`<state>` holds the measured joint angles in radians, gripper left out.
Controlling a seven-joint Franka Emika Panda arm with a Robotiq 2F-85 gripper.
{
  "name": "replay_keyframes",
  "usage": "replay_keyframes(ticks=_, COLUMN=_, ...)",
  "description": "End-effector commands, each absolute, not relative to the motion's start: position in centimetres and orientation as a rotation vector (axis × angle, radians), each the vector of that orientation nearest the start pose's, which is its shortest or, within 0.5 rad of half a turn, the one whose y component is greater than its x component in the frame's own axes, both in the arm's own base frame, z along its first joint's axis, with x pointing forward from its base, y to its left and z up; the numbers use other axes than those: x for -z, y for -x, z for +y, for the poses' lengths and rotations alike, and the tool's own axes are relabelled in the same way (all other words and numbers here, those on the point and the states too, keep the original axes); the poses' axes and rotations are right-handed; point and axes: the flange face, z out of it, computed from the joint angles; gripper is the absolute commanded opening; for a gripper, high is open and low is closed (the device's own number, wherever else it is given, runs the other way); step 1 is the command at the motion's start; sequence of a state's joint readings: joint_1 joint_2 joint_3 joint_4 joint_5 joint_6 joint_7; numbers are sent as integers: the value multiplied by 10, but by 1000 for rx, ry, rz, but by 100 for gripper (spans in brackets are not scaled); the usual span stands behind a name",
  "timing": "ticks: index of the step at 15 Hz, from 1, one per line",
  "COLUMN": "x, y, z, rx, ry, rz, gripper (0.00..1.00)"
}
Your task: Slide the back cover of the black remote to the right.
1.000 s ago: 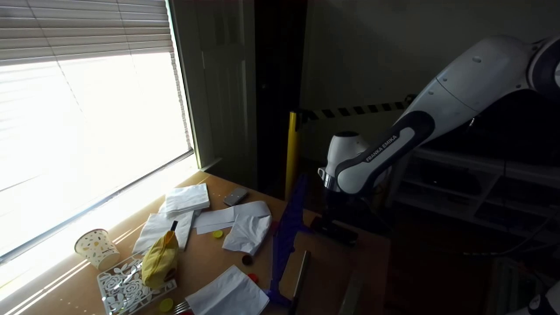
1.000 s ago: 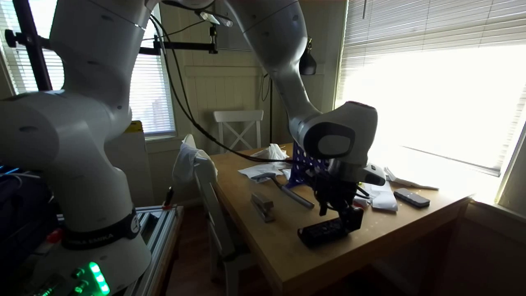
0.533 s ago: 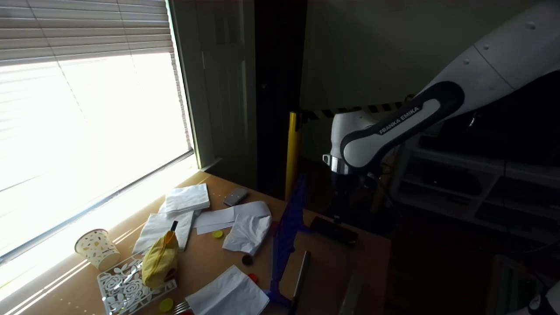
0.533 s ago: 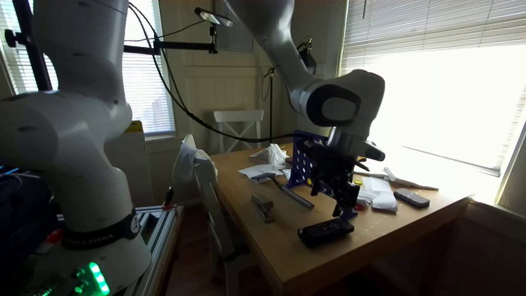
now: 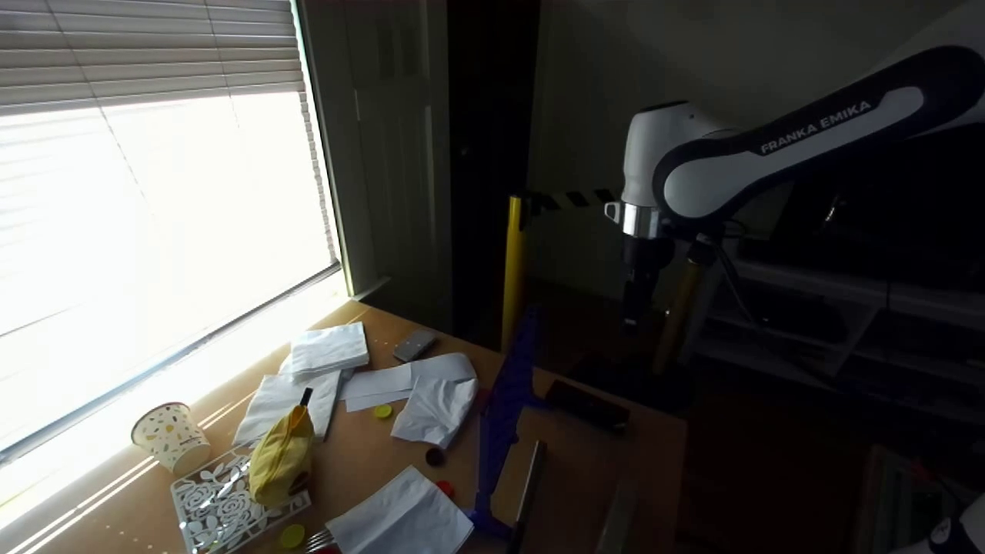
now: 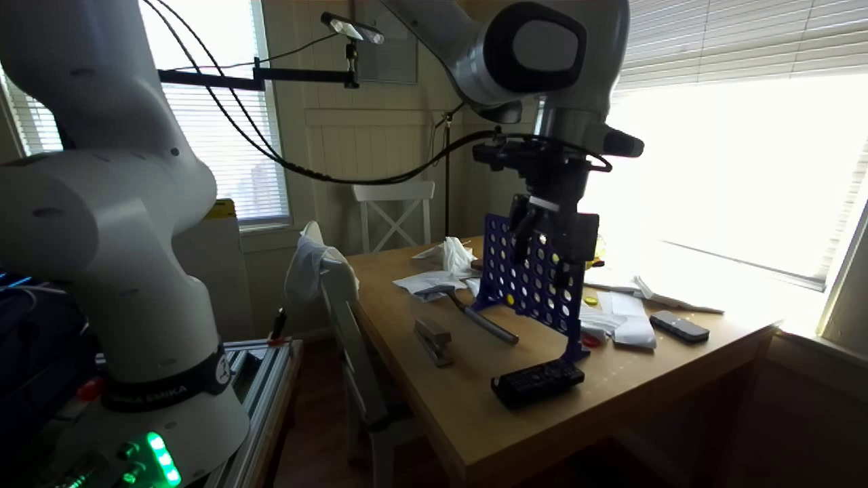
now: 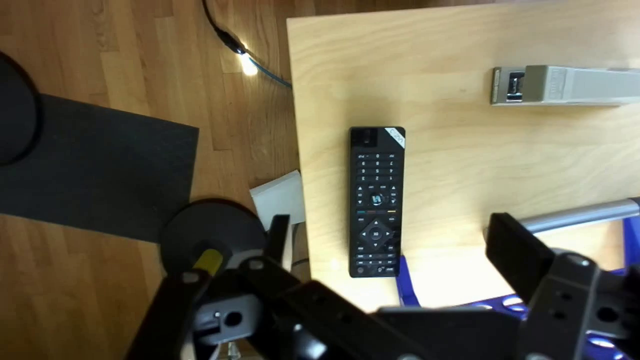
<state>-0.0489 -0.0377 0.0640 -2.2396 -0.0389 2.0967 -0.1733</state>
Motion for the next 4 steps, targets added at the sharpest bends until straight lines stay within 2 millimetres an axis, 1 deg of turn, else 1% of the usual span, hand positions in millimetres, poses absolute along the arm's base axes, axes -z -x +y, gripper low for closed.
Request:
replay_keyframes(ticks=1, x=-385, y=-504, z=5, rx=-156, ry=3153, rz=-323, gripper=100)
replay_keyframes(ticks=2, x=-387, y=-504, z=5, rx=-150, ry=3153, rz=-324, gripper=100)
replay_keyframes(ticks=4, x=-381, y=-504, z=6, rx=-165, ry=3151, rz=-327, gripper=100)
